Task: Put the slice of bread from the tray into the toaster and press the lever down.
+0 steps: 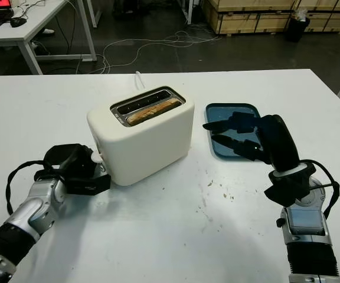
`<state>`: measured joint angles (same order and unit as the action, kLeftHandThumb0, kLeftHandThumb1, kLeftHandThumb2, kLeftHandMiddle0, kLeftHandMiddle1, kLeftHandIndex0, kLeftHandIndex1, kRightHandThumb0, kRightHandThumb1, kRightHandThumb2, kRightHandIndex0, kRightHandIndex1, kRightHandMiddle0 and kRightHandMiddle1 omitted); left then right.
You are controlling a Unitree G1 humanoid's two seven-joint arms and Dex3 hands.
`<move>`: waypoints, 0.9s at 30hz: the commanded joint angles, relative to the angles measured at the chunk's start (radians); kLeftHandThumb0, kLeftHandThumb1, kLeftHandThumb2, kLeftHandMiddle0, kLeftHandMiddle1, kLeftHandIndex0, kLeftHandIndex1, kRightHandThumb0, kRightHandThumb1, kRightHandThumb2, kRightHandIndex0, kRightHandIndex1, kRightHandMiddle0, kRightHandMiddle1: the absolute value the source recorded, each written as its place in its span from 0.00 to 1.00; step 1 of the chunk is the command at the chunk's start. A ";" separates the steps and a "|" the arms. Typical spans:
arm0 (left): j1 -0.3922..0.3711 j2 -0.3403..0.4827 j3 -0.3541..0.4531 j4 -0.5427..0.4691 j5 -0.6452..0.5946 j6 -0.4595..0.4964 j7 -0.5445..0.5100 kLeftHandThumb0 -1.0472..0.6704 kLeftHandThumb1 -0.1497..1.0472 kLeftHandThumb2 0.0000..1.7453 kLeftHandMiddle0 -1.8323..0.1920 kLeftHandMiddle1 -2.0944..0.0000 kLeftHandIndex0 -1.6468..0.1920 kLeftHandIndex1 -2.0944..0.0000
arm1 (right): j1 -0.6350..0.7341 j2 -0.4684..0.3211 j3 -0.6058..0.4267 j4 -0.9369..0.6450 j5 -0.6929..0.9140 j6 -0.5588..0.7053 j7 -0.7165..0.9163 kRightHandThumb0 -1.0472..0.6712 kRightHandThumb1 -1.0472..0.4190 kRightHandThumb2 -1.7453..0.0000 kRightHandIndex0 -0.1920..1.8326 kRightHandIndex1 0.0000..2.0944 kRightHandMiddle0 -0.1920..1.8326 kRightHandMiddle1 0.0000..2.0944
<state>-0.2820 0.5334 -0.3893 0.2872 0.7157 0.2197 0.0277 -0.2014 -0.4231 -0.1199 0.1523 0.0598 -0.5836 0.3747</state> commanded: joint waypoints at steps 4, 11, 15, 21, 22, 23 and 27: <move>-0.007 0.020 0.143 0.015 -0.075 -0.056 0.067 0.00 0.86 0.78 0.13 0.17 0.04 0.17 | -0.016 0.006 -0.007 0.002 -0.005 0.005 -0.021 0.54 0.11 1.00 0.51 0.42 0.66 0.01; -0.024 0.013 0.292 0.096 -0.163 -0.078 0.148 0.00 0.89 0.76 0.13 0.17 0.06 0.17 | -0.019 0.045 -0.013 0.023 -0.018 0.097 -0.099 0.52 0.09 0.98 0.49 0.42 0.63 0.00; -0.009 0.015 0.365 0.111 -0.221 -0.115 0.184 0.00 0.89 0.71 0.13 0.17 0.04 0.17 | -0.024 0.054 -0.029 0.049 0.021 0.193 -0.103 0.48 0.09 0.95 0.46 0.44 0.62 0.00; 0.024 -0.020 0.434 0.121 -0.284 -0.230 0.285 0.00 0.89 0.64 0.13 0.17 0.04 0.17 | -0.032 0.081 -0.057 0.044 0.106 0.363 -0.098 0.47 0.09 0.92 0.40 0.44 0.58 0.00; 0.029 -0.026 0.442 0.126 -0.304 -0.271 0.289 0.00 0.89 0.62 0.13 0.17 0.04 0.17 | -0.035 0.084 -0.061 0.052 0.115 0.371 -0.095 0.47 0.09 0.91 0.39 0.44 0.57 0.00; 0.035 -0.030 0.448 0.131 -0.328 -0.321 0.286 0.00 0.89 0.57 0.13 0.17 0.06 0.17 | -0.037 0.089 -0.065 0.057 0.123 0.384 -0.094 0.48 0.09 0.90 0.39 0.44 0.56 0.00; 0.058 -0.062 0.463 0.137 -0.439 -0.531 0.234 0.00 0.89 0.41 0.15 0.18 0.24 0.17 | -0.041 0.104 -0.075 0.070 0.151 0.432 -0.093 0.48 0.09 0.89 0.39 0.45 0.54 0.00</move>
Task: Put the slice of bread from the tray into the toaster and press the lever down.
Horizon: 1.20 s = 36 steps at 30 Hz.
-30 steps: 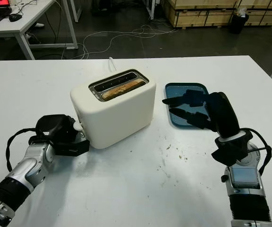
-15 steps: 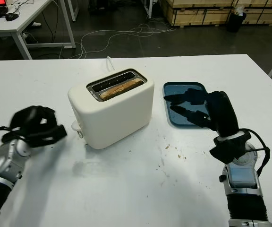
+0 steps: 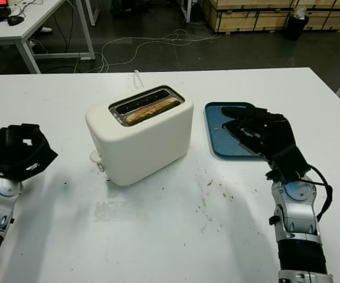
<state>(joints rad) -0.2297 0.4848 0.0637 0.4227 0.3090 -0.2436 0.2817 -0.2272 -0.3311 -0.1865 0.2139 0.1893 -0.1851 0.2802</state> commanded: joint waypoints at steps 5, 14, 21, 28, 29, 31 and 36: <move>0.021 -0.048 -0.006 -0.023 -0.133 -0.198 -0.147 0.00 0.89 0.29 0.23 0.24 0.34 0.23 | 0.004 0.021 -0.010 -0.036 0.020 0.128 -0.026 0.44 0.09 0.89 0.39 0.45 0.54 0.00; -0.026 -0.080 -0.035 0.048 -0.153 -0.334 -0.285 0.00 0.89 0.23 0.26 0.36 0.29 0.42 | 0.016 0.011 -0.003 -0.085 0.004 0.225 -0.032 0.41 0.09 0.90 0.38 0.45 0.54 0.00; -0.061 -0.067 -0.030 0.087 -0.091 -0.364 -0.241 0.00 0.89 0.25 0.33 0.25 0.35 0.35 | -0.021 -0.028 0.004 -0.064 -0.024 0.205 0.000 0.42 0.09 0.93 0.39 0.45 0.57 0.01; -0.065 -0.026 -0.014 0.072 -0.003 -0.344 -0.167 0.00 0.89 0.30 0.35 0.17 0.43 0.18 | -0.050 -0.066 0.019 -0.073 -0.084 0.204 -0.001 0.44 0.09 0.96 0.40 0.45 0.58 0.01; -0.066 -0.018 -0.013 0.071 0.011 -0.344 -0.154 0.00 0.89 0.32 0.35 0.17 0.43 0.17 | -0.053 -0.067 0.019 -0.070 -0.089 0.198 0.001 0.43 0.09 0.96 0.41 0.45 0.58 0.01; -0.068 -0.007 -0.010 0.071 0.025 -0.345 -0.138 0.00 0.89 0.33 0.35 0.17 0.44 0.17 | -0.058 -0.070 0.020 -0.062 -0.103 0.184 0.003 0.42 0.09 0.96 0.41 0.45 0.58 0.01; -0.073 0.018 0.000 0.072 0.020 -0.344 -0.144 0.00 0.89 0.34 0.33 0.17 0.44 0.17 | -0.065 -0.074 0.024 -0.063 -0.127 0.175 0.003 0.42 0.09 0.96 0.40 0.44 0.57 0.01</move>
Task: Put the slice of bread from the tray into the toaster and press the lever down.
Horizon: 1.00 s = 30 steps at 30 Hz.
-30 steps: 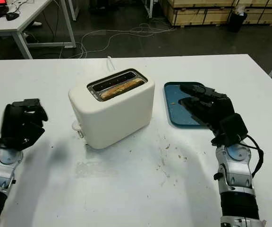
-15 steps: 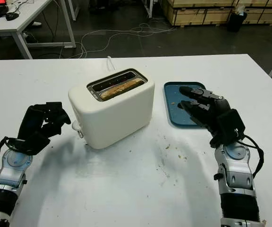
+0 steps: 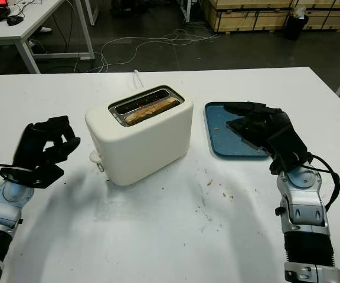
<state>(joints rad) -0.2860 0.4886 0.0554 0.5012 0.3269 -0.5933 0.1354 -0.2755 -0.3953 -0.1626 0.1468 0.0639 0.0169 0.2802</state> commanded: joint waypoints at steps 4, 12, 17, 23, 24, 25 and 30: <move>-0.017 0.027 0.009 0.001 -0.005 0.008 -0.008 0.00 0.89 0.34 0.30 0.17 0.43 0.17 | -0.022 -0.010 0.000 0.012 -0.002 -0.031 0.009 0.42 0.09 0.97 0.41 0.44 0.57 0.01; -0.029 0.040 0.006 0.037 -0.004 0.021 -0.016 0.00 0.89 0.34 0.27 0.17 0.36 0.17 | -0.029 -0.008 -0.001 0.025 0.007 -0.053 0.030 0.43 0.09 0.98 0.43 0.46 0.59 0.01; -0.054 0.051 0.004 0.074 0.007 0.037 -0.013 0.00 0.89 0.36 0.22 0.17 0.32 0.17 | -0.028 -0.020 0.005 0.024 -0.021 -0.075 0.026 0.42 0.09 0.97 0.43 0.46 0.58 0.01; -0.068 0.057 -0.003 0.089 0.015 0.052 -0.006 0.00 0.89 0.38 0.19 0.17 0.29 0.17 | -0.030 -0.016 0.004 0.037 -0.012 -0.083 0.031 0.42 0.09 0.97 0.43 0.46 0.58 0.01; -0.069 0.057 -0.003 0.091 0.014 0.051 -0.006 0.00 0.89 0.38 0.19 0.17 0.29 0.17 | -0.029 -0.015 0.003 0.035 -0.008 -0.079 0.032 0.42 0.09 0.97 0.43 0.46 0.58 0.01; -0.070 0.056 -0.004 0.093 0.014 0.051 -0.006 0.00 0.89 0.38 0.19 0.17 0.29 0.17 | -0.029 -0.014 0.002 0.034 -0.005 -0.076 0.033 0.42 0.09 0.97 0.42 0.46 0.58 0.01; -0.072 0.053 -0.005 0.099 0.009 0.045 -0.007 0.00 0.89 0.38 0.19 0.17 0.28 0.17 | -0.028 -0.013 0.002 0.036 -0.002 -0.079 0.032 0.43 0.09 0.97 0.42 0.46 0.59 0.01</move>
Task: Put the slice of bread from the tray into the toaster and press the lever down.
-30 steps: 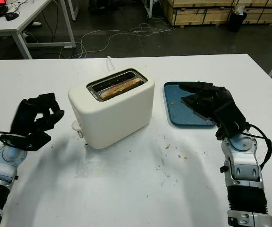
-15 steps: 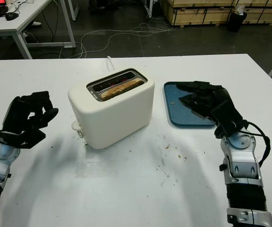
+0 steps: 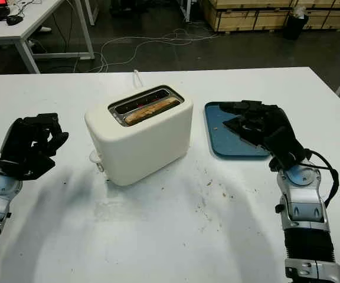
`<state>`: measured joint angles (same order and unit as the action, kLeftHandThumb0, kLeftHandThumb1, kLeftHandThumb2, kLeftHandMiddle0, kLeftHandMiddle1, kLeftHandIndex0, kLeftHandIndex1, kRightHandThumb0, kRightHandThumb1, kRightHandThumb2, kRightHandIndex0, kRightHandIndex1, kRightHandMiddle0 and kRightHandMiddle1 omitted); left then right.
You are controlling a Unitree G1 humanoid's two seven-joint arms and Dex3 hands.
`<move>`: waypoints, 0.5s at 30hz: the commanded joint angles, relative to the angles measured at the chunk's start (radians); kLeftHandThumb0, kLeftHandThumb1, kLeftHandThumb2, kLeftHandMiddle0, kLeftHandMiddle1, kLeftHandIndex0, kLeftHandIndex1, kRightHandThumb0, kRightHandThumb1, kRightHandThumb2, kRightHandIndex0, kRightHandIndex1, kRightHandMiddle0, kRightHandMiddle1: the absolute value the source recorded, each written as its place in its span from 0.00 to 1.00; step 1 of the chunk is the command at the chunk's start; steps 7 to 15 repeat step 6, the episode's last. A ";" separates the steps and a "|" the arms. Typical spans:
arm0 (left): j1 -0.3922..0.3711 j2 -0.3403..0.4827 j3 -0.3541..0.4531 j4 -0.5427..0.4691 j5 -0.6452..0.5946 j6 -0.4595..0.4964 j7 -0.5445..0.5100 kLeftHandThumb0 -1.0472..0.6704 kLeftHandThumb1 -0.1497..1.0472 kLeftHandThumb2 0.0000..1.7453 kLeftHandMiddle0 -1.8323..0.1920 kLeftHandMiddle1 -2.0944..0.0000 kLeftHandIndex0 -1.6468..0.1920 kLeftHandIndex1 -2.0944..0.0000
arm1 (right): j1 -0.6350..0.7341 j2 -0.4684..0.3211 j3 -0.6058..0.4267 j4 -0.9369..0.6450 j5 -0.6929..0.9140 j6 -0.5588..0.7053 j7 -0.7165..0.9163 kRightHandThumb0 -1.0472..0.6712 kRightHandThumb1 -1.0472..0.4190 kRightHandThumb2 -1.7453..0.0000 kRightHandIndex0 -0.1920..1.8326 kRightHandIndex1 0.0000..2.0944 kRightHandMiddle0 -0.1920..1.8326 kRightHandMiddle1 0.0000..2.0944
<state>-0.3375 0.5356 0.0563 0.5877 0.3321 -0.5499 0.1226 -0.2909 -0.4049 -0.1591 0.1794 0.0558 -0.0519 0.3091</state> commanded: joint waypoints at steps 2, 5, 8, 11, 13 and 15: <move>-0.022 0.003 -0.006 0.019 -0.001 -0.007 0.005 0.00 0.89 0.38 0.19 0.17 0.28 0.17 | -0.013 -0.003 -0.003 0.009 0.013 -0.020 0.009 0.44 0.09 0.97 0.43 0.47 0.59 0.01; -0.024 0.002 -0.007 0.023 0.000 -0.008 0.008 0.00 0.89 0.37 0.19 0.17 0.29 0.17 | -0.013 -0.003 -0.003 0.006 0.013 -0.015 0.010 0.43 0.09 0.98 0.43 0.47 0.59 0.01; -0.025 0.001 -0.007 0.025 0.001 -0.008 0.010 0.00 0.89 0.37 0.19 0.17 0.29 0.17 | -0.012 -0.003 -0.003 0.004 0.012 -0.012 0.009 0.42 0.09 0.98 0.43 0.47 0.59 0.01; -0.025 0.001 -0.007 0.025 0.001 -0.008 0.010 0.00 0.89 0.37 0.19 0.17 0.29 0.17 | -0.012 -0.003 -0.003 0.004 0.012 -0.012 0.009 0.42 0.09 0.98 0.43 0.47 0.59 0.01; -0.025 0.001 -0.007 0.025 0.001 -0.008 0.010 0.00 0.89 0.37 0.19 0.17 0.29 0.17 | -0.012 -0.003 -0.003 0.004 0.012 -0.012 0.009 0.42 0.09 0.98 0.43 0.47 0.59 0.01; -0.025 0.001 -0.007 0.025 0.001 -0.008 0.010 0.00 0.89 0.37 0.19 0.17 0.29 0.17 | -0.012 -0.003 -0.003 0.004 0.012 -0.012 0.009 0.42 0.09 0.98 0.43 0.47 0.59 0.01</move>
